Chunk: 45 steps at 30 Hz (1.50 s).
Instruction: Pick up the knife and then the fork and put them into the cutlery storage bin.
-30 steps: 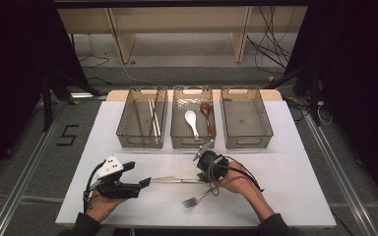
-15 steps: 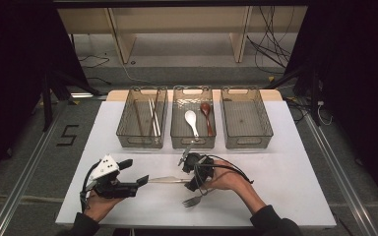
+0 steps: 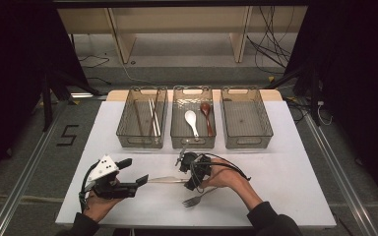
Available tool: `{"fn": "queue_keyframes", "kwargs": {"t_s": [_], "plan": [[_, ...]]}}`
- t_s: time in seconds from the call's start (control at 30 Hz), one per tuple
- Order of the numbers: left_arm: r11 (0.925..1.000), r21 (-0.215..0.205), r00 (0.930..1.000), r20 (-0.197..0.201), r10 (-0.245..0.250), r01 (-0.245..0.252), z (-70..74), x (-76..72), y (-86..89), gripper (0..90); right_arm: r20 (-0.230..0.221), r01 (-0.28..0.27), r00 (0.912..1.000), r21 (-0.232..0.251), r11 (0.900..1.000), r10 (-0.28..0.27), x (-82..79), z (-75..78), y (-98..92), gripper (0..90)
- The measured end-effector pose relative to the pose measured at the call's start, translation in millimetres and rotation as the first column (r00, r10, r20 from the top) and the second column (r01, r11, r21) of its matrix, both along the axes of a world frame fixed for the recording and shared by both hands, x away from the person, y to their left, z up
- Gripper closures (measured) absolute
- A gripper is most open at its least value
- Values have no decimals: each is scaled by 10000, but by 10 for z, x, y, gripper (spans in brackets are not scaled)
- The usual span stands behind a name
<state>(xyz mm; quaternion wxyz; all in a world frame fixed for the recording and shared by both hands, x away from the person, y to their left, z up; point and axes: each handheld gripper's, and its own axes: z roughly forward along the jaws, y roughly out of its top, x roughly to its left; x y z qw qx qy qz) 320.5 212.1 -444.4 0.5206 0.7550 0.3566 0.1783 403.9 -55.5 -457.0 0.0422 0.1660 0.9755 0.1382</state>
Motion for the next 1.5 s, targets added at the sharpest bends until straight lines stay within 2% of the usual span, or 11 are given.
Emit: {"fn": "queue_keyframes", "kwargs": {"t_s": [0.1, 0.33, 0.4, 0.53, 0.7, 0.93, 1.2, 1.27, 1.4, 1.5], "plan": [[10000, 21, 10000, -2, -3, 3, -4, 2, -1, 159, 43, -163, 9999, -280, 9995, 164, 13, 4, 6, 417], [10000, 25, 10000, 12, -27, 27, -6, 2, -12, 159, -70, -314, 9995, -579, 9978, 310, 15, -24, 24, 490], [10000, 25, 10000, 20, -34, 34, -6, 1, -12, 159, -163, -258, 9996, -621, 9977, 248, 8, -29, 38, 517], [10000, 47, 10000, -14, -69, 69, -11, 4, -4, 159, -334, -550, 9980, -664, 9963, 528, 0, -21, 54, 613], [10000, 36, 10000, -54, -63, 63, -18, 5, -12, 159, -485, -680, 9968, -807, 9944, 642, 4, -15, 79, 671], [9999, 93, 9999, -62, -95, 95, -25, 8, -24, 159, -471, -855, 9956, -1086, 9904, 808, 16, -14, 132, 747], [9999, 117, 9999, -91, -101, 102, -30, 12, -25, 159, -544, -981, 9943, -1343, 9861, 915, 12, -14, 180, 776], [9999, 110, 9999, -101, -107, 108, -29, 11, -29, 159, -714, -1089, 9925, -1521, 9823, 990, 28, -3, 196, 776], [9999, 100, 9999, -115, -96, 97, -32, 14, -26, 160, -739, -1188, 9913, -1443, 9824, 1090, 47, -16, 203, 778], [9999, 131, 9999, -90, -91, 92, -29, 14, -26, 159, -816, -1183, 9910, -1676, 9787, 1059, 39, -1, 219, 783]]}}
